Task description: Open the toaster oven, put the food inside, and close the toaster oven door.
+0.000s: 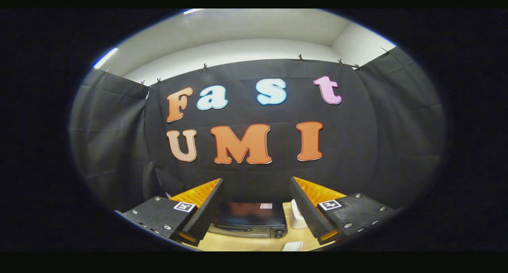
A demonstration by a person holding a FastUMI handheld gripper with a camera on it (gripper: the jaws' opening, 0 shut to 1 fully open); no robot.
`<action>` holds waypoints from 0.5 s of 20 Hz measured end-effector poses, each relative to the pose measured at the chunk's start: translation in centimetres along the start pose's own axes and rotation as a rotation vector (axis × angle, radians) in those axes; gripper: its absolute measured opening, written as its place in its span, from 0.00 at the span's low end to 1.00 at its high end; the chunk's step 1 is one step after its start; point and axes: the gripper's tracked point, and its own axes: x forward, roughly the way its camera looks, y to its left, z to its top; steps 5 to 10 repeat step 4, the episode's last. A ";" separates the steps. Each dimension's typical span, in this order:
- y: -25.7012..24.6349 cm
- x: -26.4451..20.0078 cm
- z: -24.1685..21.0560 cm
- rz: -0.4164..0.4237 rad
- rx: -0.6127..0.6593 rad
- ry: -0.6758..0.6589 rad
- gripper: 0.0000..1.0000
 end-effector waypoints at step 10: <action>-0.1 -1.0 2.0 -0.001 -0.022 -0.046 0.97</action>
